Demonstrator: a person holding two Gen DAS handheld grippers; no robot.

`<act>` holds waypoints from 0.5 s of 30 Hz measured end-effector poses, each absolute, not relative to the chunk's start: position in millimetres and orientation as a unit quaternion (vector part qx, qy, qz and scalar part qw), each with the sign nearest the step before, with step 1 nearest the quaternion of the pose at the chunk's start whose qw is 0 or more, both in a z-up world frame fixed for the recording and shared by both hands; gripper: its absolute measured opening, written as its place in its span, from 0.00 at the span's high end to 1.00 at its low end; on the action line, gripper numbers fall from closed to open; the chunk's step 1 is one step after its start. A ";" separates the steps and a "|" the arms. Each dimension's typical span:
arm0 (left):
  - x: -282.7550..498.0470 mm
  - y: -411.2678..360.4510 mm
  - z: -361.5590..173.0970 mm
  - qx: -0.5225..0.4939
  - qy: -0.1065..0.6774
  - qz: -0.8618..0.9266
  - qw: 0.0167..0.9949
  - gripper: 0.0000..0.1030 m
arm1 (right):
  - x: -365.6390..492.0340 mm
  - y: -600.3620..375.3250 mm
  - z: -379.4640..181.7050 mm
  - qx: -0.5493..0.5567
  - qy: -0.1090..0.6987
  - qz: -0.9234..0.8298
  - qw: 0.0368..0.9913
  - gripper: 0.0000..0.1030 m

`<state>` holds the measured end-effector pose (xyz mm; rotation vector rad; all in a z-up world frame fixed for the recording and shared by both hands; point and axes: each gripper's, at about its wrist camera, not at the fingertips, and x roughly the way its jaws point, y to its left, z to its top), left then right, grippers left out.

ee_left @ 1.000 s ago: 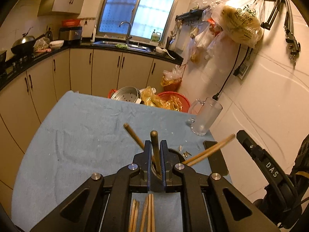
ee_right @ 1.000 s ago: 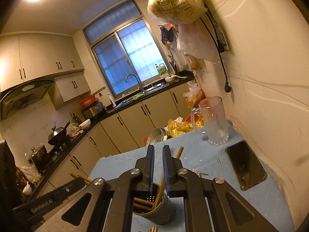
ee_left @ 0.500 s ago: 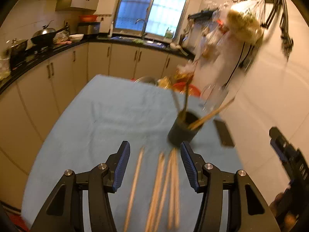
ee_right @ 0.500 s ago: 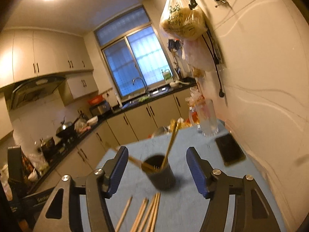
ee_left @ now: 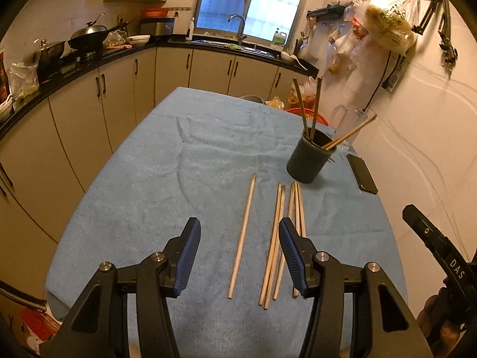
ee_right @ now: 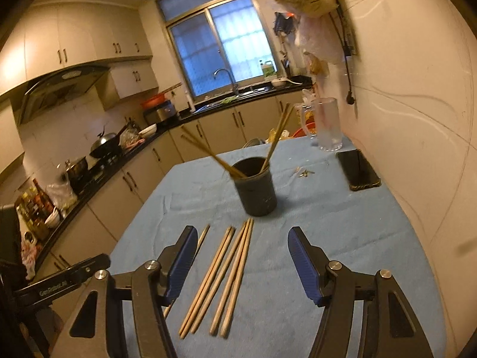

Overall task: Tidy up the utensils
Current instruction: 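Open the left tool into the cup while the right tool drops its chopstick in, then lower the right tool to the remaining chopsticks and close on one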

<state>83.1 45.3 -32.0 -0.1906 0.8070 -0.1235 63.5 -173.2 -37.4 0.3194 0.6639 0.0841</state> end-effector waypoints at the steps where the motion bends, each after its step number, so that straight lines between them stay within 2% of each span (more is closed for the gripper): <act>1: 82.2 44.2 -32.6 -0.089 0.392 -0.062 0.913 0.46 | 62.9 -171.7 -38.1 0.155 0.327 0.043 0.931 0.36; 6: 89.4 39.8 -36.3 -0.086 0.401 -0.070 0.910 0.46 | 70.7 -169.7 -48.0 0.165 0.349 0.060 0.921 0.37; 15: 131.5 30.8 -59.0 -0.086 0.434 -0.075 0.894 0.46 | 111.2 -163.8 -77.5 0.163 0.402 0.083 0.897 0.59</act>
